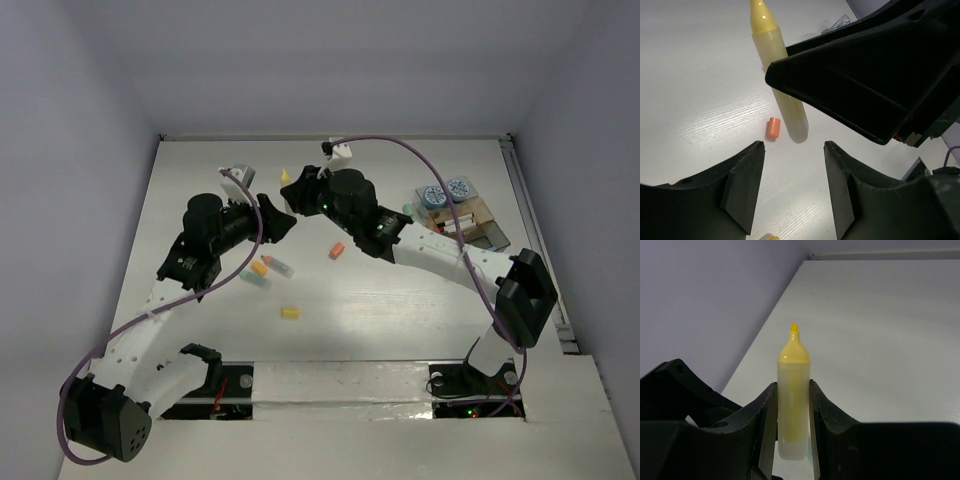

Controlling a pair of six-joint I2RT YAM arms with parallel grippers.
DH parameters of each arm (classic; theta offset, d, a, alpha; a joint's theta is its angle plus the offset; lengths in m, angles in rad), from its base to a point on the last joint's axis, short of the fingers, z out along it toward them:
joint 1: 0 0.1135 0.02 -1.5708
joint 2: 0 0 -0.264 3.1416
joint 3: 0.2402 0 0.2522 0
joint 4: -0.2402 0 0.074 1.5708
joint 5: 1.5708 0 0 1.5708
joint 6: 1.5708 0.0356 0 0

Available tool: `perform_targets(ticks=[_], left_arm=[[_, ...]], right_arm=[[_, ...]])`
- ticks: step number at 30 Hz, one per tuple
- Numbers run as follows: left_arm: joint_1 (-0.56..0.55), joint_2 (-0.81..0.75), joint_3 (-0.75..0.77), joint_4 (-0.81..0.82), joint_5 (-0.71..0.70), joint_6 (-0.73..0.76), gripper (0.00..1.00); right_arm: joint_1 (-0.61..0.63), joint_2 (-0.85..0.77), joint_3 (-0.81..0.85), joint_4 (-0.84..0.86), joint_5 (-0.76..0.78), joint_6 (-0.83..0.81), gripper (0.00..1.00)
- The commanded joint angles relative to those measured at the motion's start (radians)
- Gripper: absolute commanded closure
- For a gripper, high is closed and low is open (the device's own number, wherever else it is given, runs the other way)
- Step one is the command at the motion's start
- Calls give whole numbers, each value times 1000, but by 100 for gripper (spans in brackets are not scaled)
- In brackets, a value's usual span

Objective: Sort the stationery into containers
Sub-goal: Pick up the pen from the center of the board.

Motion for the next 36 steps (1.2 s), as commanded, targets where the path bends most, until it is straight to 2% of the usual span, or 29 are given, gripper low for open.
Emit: perform_targets(ticks=[1, 8, 12, 17, 20, 21, 22, 25, 28, 29, 31, 32, 33, 36], left_arm=[[3, -19, 8, 66, 53, -10, 53], [3, -17, 5, 84, 44, -16, 56], [3, -25, 2, 84, 15, -20, 67], [3, -40, -4, 87, -34, -24, 74], [3, -53, -4, 81, -59, -22, 86], [3, -56, -4, 80, -65, -19, 96], [3, -59, -3, 75, -79, -17, 100], [3, -68, -1, 60, -99, -7, 100], [3, -80, 2, 43, -103, 15, 100], [3, -83, 2, 41, -103, 19, 100], [3, -91, 3, 37, -102, 29, 100], [3, -93, 5, 35, -99, 33, 100], [3, -94, 8, 34, -99, 38, 100], [3, -103, 15, 17, -122, 44, 100]], right_arm=[[8, -43, -12, 96, -30, 19, 100], [33, -31, -26, 122, -83, 48, 100], [54, -32, -38, 140, -99, 65, 100], [74, -37, -50, 160, -119, 88, 100], [74, -38, -62, 166, -126, 97, 100], [74, -41, -64, 166, -128, 98, 100], [74, -43, -67, 162, -126, 100, 100], [74, -67, -93, 149, -105, 95, 99], [74, -133, -110, 85, -82, 66, 81], [74, -158, -128, 46, -86, 43, 68], [65, -210, -151, -1, -102, 20, 55], [65, -268, -163, -37, -106, -3, 45], [65, -302, -205, -50, -112, -21, 40], [65, -403, -289, -128, -175, -69, 40]])
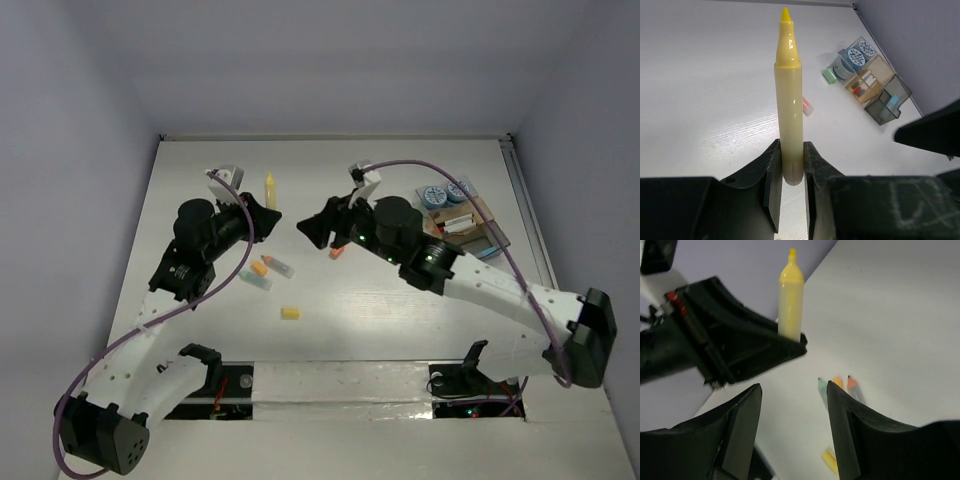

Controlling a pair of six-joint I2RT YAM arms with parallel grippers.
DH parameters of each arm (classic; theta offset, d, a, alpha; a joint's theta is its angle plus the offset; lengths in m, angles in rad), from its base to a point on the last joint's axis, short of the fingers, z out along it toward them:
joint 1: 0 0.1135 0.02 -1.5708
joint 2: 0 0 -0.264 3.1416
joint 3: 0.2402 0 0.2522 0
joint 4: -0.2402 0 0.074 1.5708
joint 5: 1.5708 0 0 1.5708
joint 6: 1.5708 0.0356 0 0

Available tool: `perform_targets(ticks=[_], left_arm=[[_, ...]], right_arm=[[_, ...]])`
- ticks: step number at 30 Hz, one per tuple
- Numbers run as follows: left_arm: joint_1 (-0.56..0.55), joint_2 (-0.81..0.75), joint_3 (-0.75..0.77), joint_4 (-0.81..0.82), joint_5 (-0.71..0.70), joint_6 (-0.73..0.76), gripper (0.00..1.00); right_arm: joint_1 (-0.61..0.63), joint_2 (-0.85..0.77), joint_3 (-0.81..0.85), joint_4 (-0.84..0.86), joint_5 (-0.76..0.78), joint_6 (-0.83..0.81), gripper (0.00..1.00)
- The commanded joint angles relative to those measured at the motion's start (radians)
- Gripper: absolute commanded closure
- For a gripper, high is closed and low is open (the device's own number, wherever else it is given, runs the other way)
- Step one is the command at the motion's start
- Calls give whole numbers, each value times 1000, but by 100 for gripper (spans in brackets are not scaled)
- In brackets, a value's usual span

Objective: Sort the stationery into containers
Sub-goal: Pick up the pen from the center of the board, then move the pen cap to the center of the board.

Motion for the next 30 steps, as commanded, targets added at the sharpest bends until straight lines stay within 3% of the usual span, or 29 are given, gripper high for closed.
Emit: perform_targets(ticks=[1, 5, 8, 10, 12, 13, 14, 17, 22, 30], left_arm=[[2, -29, 17, 27, -41, 31, 100], [2, -62, 19, -2, -133, 32, 100], [2, -88, 13, -2, -161, 37, 100], [2, -93, 14, -4, -164, 37, 100], [2, -88, 16, -7, -162, 37, 100], [2, -87, 17, -9, -159, 38, 100], [2, -90, 17, -9, -159, 38, 100], [2, -99, 13, -9, -162, 38, 100], [2, -111, 11, -9, -162, 41, 100], [2, -114, 10, -9, -154, 38, 100]], right_arm=[[6, -122, -83, -109, -91, -88, 42], [6, -99, -228, -134, -371, -108, 57], [48, 1, -264, -151, -415, -89, 70], [79, 86, -238, -171, -420, -89, 72], [127, 145, -187, -166, -437, -83, 65], [142, 204, -169, -162, -440, -82, 59], [154, 235, -150, -160, -444, -77, 46], [174, 349, -97, -143, -458, -38, 29], [184, 441, -77, -85, -466, 24, 25], [184, 496, -63, -119, -290, 50, 23]])
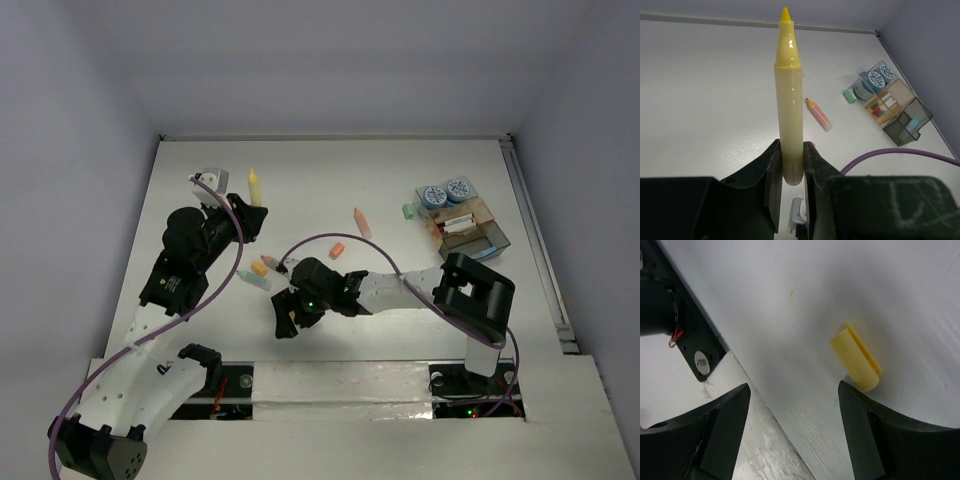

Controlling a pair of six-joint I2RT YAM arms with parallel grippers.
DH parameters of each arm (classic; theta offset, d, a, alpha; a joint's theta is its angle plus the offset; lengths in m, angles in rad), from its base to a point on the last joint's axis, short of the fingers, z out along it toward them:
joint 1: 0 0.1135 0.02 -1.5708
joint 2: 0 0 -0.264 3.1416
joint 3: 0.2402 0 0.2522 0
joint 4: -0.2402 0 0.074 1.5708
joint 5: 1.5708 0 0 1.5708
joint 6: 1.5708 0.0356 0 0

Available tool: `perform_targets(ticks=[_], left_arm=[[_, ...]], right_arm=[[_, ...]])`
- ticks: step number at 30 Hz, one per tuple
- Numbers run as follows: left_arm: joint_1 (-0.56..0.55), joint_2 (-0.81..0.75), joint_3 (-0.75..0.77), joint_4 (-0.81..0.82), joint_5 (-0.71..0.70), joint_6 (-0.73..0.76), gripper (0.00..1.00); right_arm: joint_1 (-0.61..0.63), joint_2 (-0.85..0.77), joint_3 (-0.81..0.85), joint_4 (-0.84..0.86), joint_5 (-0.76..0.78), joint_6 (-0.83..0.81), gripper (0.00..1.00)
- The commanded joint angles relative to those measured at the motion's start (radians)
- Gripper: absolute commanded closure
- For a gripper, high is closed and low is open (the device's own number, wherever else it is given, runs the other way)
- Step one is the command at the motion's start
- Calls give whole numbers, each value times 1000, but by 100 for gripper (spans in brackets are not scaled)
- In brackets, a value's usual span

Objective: Sort the stationery into containers
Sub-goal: Move the pen cap to the center of the board.

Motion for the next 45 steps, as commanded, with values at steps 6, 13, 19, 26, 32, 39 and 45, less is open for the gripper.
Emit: perform_targets(ticks=[6, 13, 19, 26, 32, 39, 45], left_arm=[[3, -14, 8, 30, 7, 10, 100], [3, -9, 10, 30, 8, 10, 100], [3, -11, 10, 30, 13, 10, 100], [3, -18, 10, 30, 11, 10, 100], [3, -24, 8, 30, 8, 10, 100], [3, -23, 7, 30, 16, 9, 100], [3, -20, 8, 30, 13, 5, 100]], right_arm=[[1, 39, 78, -29, 237, 12, 21], [1, 102, 173, -120, 340, -22, 22], [1, 135, 234, -213, 383, -23, 34], [1, 165, 268, -275, 404, -5, 61], [1, 129, 222, -266, 435, 29, 78], [-61, -77, -92, 60, 207, 146, 87], [-183, -200, -402, 386, 31, 394, 83]])
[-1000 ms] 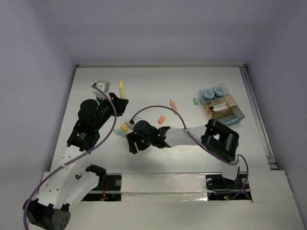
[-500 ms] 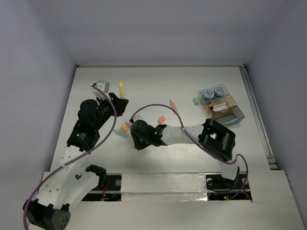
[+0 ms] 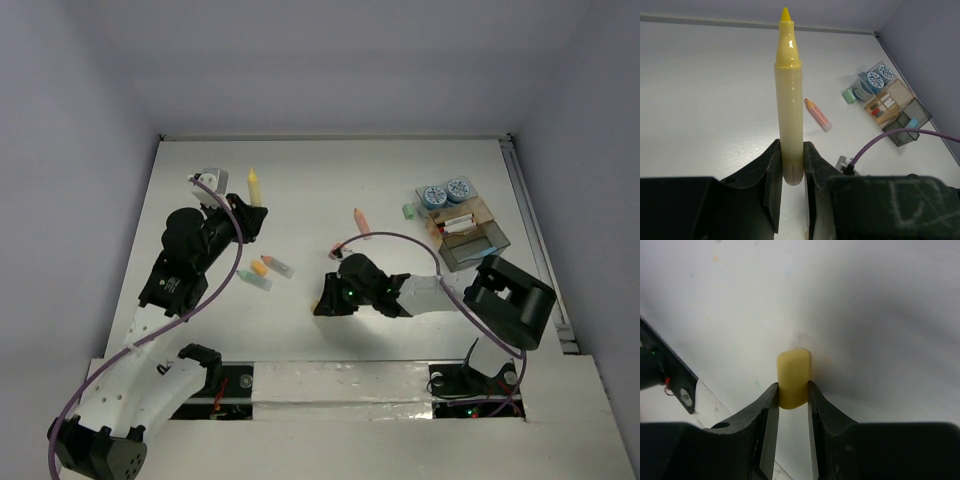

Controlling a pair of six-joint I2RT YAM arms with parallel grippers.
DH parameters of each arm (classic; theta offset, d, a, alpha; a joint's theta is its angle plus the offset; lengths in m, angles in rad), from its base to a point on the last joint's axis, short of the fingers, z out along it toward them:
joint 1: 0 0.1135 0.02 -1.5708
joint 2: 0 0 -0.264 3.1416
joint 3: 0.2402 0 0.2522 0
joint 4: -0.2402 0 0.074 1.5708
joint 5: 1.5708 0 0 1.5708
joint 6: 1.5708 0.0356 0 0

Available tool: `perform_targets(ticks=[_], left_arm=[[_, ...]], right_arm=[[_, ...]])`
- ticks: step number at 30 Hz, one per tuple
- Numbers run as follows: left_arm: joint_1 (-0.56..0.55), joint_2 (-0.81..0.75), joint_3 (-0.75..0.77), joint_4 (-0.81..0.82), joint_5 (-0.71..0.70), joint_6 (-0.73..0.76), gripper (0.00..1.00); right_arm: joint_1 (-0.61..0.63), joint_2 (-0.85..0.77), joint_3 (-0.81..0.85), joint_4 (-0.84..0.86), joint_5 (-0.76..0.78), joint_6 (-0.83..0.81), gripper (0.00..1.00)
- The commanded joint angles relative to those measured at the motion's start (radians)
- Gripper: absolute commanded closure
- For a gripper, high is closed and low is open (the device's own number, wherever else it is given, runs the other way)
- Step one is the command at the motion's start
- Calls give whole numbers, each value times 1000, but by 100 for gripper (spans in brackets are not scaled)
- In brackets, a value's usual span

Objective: Sort the stationery into containers
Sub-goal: Move the pen cap to the center of the board.

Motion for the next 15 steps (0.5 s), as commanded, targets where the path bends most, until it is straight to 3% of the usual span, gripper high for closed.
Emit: perform_targets(ticks=[1, 3, 8, 12, 14, 15], left_arm=[[3, -14, 8, 30, 9, 4, 100], [3, -16, 8, 30, 12, 5, 100], [3, -19, 5, 36, 26, 2, 100], [3, -22, 5, 38, 33, 2, 100], [3, -22, 5, 41, 41, 1, 100], [3, -22, 5, 43, 43, -1, 100]], right_arm=[[-64, -38, -148, 278, -140, 199, 81], [-84, -52, -200, 337, -158, 259, 74], [-93, -99, -230, 228, -100, 273, 48], [-93, -203, -195, -38, 67, 189, 41], [-93, -231, -155, -39, 67, 146, 39], [-93, -244, -139, -207, 175, 103, 39]])
